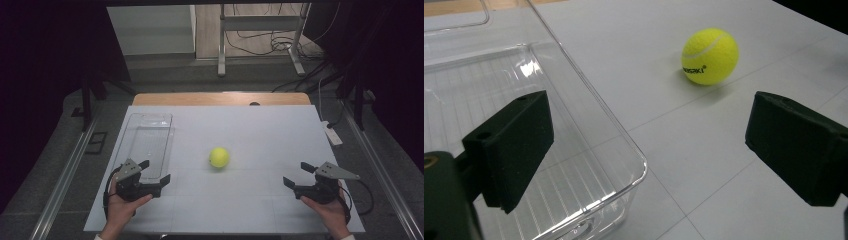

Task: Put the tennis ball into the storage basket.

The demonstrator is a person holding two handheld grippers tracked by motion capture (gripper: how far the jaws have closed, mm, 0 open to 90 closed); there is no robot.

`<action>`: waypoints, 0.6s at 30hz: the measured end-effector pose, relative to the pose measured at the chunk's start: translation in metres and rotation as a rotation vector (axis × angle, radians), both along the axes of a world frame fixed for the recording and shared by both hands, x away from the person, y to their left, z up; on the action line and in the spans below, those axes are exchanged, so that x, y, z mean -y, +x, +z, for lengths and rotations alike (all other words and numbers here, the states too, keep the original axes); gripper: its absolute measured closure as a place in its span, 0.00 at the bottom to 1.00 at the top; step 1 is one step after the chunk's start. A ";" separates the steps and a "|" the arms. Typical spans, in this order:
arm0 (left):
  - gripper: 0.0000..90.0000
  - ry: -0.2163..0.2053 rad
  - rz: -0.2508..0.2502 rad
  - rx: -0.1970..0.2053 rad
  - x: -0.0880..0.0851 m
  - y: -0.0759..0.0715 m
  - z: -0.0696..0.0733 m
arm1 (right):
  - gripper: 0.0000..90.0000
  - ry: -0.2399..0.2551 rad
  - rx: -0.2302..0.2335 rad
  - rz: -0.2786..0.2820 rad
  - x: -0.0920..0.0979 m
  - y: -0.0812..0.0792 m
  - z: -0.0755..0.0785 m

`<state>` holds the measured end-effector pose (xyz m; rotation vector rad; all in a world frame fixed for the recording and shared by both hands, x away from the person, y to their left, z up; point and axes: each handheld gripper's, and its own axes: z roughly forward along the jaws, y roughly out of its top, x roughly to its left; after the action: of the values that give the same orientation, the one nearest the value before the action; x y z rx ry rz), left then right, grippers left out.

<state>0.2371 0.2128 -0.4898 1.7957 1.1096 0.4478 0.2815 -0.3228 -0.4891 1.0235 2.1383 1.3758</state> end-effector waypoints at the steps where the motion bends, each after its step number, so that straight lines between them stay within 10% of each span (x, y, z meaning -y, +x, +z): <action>1: 0.07 0.004 -0.002 0.001 0.000 0.000 0.000 | 0.13 -0.003 -0.002 0.003 0.000 0.000 -0.001; 18: 0.07 0.010 0.002 -0.004 0.001 -0.005 0.000 | 0.13 -0.013 -0.011 0.023 -0.004 -0.005 -0.002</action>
<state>0.2316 0.2116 -0.4902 1.8054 1.1141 0.4520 0.2765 -0.3191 -0.4907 1.0063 2.1712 1.3679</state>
